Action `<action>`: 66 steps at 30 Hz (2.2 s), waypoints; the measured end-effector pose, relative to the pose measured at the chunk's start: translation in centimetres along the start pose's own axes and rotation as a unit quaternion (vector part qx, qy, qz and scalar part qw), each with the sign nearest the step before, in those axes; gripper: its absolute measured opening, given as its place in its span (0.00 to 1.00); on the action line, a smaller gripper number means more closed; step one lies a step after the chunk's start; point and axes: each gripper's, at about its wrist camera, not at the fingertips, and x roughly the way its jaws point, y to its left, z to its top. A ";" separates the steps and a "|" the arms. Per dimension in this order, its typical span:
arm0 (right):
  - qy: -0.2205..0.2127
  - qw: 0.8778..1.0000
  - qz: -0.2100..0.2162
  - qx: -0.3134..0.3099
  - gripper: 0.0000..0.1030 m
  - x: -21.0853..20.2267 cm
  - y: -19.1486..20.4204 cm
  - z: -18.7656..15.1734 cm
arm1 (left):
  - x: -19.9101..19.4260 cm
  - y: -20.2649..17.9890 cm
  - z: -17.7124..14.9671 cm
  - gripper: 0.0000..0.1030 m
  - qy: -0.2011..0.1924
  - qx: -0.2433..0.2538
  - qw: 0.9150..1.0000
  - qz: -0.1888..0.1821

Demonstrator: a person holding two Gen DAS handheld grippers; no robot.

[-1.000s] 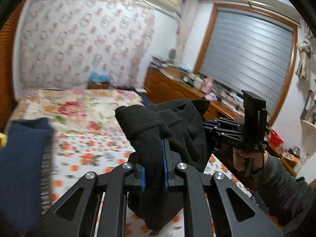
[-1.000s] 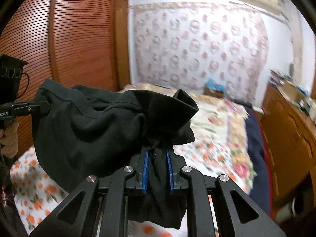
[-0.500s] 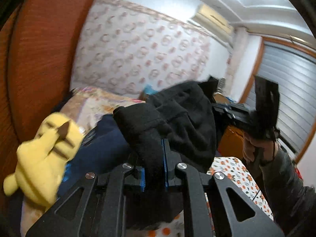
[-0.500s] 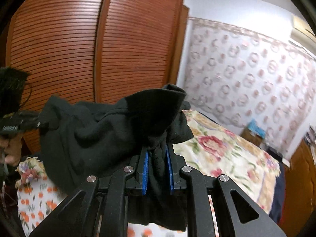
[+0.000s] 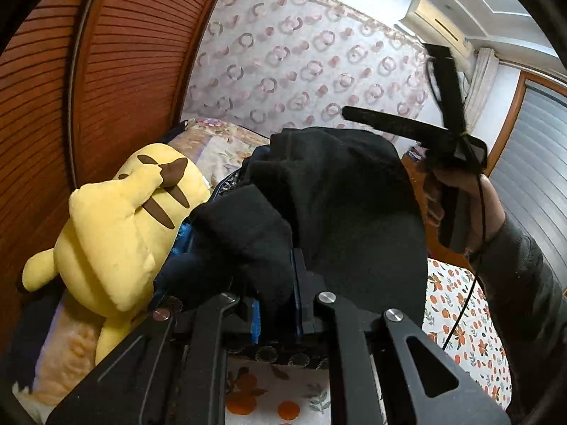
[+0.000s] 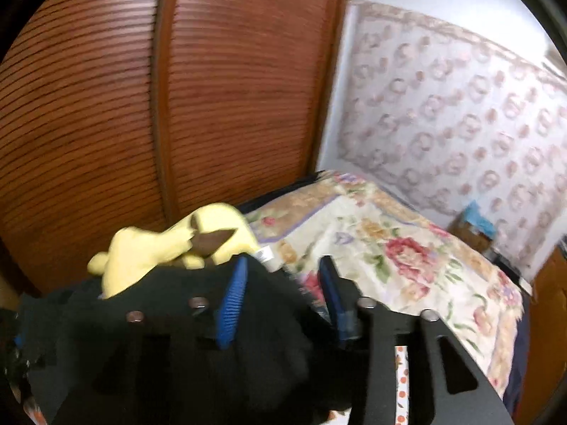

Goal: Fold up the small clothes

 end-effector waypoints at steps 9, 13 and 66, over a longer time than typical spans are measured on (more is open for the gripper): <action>-0.015 0.995 0.095 0.001 0.54 -1.5 1.4 -3.4 | 0.2 0.0 -0.1 0.14 -0.003 0.008 1.000 0.018; 0.009 0.996 0.088 -0.001 0.54 0.9 0.0 -5.7 | 0.0 -0.4 -0.1 0.15 -0.007 0.020 0.999 0.035; -0.077 0.961 -0.182 0.193 0.81 -36.8 8.8 -19.7 | -7.5 -22.3 -5.7 0.84 -0.051 0.196 0.979 -0.017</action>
